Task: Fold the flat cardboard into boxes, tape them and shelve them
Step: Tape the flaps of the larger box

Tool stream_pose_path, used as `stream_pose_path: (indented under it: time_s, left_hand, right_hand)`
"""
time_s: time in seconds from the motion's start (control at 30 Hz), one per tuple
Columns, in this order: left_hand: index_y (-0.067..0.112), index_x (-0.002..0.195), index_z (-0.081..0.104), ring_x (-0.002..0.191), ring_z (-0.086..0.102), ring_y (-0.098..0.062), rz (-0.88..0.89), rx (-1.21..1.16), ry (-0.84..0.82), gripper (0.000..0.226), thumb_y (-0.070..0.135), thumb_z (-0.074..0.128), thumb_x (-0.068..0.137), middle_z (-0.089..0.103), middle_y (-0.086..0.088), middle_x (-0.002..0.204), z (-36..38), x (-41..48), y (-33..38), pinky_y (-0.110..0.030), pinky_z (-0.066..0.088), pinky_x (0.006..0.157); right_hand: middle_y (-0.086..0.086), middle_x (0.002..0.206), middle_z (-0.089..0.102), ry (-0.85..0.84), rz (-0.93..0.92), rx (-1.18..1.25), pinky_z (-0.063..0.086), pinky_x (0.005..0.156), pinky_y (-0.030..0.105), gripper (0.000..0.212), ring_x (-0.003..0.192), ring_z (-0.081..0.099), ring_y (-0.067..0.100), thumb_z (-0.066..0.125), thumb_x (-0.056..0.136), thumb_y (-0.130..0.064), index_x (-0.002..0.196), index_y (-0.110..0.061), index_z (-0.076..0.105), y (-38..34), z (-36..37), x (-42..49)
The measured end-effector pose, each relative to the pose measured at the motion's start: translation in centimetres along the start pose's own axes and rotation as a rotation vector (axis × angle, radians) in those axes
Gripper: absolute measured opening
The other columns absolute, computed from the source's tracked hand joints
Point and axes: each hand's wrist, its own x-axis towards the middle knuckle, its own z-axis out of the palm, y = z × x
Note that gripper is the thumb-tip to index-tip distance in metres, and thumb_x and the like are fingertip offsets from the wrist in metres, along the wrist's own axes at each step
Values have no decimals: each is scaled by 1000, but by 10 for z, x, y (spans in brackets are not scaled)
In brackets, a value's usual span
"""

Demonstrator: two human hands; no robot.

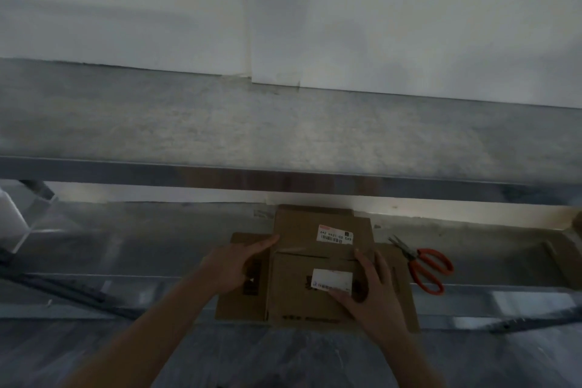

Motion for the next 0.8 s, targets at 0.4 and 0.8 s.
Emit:
stream_pose_path:
  time_s: [0.4,0.8]
  left_hand:
    - [70,136,-8,78,56,-3,83,66,57,107,7,63,84,39,7,151,0,4,-2,-12,41,55]
    - [72,130,-17,65,46,-1,59,-4,71,105,19,63,88,48,12,88,-1,-25,1,-15,32,55]
  right_hand:
    - [-16,159,-6,-45,-59,-27,38,112,48,104,147,19,26,48,53,-94,143,-56,15,9,-10,8]
    - [-10,162,-14,-24,-65,-184,38,107,54,93,149,11,32,46,73,-84,146,-56,-4,17,-2,-16]
